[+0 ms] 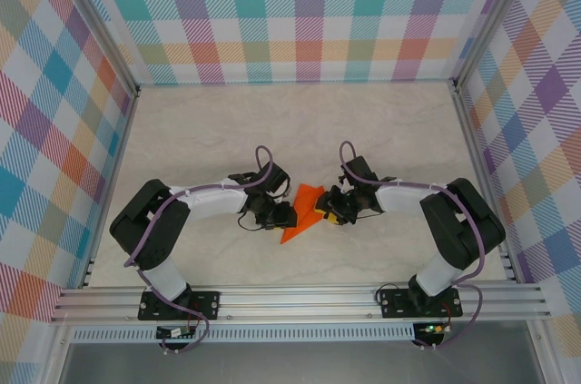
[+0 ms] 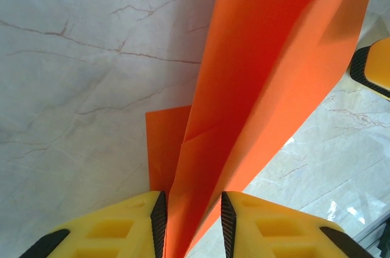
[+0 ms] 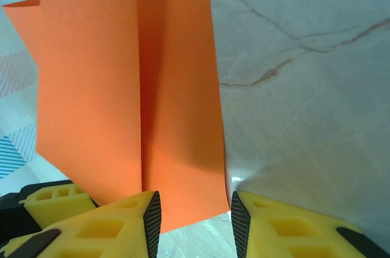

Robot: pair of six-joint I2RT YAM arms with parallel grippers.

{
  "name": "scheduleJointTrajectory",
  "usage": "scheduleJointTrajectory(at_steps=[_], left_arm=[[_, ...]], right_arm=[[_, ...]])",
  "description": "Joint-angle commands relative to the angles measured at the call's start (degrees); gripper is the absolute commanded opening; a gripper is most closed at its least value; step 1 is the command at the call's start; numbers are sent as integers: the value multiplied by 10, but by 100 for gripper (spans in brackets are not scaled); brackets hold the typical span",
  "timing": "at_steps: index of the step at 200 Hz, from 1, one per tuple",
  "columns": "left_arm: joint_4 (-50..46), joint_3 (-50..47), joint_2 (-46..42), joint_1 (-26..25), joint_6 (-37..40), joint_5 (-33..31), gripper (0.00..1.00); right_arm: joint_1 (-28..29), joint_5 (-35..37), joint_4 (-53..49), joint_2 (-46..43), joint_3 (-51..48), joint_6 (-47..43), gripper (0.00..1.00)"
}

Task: Fold a paper plane with a square sheet of paper (pick it up from the middle)
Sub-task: Turn over the paper at the center of the table.

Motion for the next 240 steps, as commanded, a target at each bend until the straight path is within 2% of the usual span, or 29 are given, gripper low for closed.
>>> scheduleJointTrajectory(at_steps=[1, 51, 108, 153, 197, 240], left_arm=[[-10, -4, -24, -5, 0, 8, 30], [18, -23, -43, 9, -2, 42, 26], [17, -18, -32, 14, 0, 42, 24], [-1, -13, -23, 14, 4, 16, 27], [-19, -21, -45, 14, 3, -21, 35], [-10, -41, -57, 14, -4, -20, 43]], right_arm=[[7, -8, 17, 14, 0, -8, 37], [7, -12, 14, 14, 2, -15, 37], [7, -15, 12, 11, 3, -19, 37], [7, -15, 5, 9, 8, -24, 37], [7, -13, 4, 9, 8, -25, 37], [7, -13, 6, 13, 10, -24, 37]])
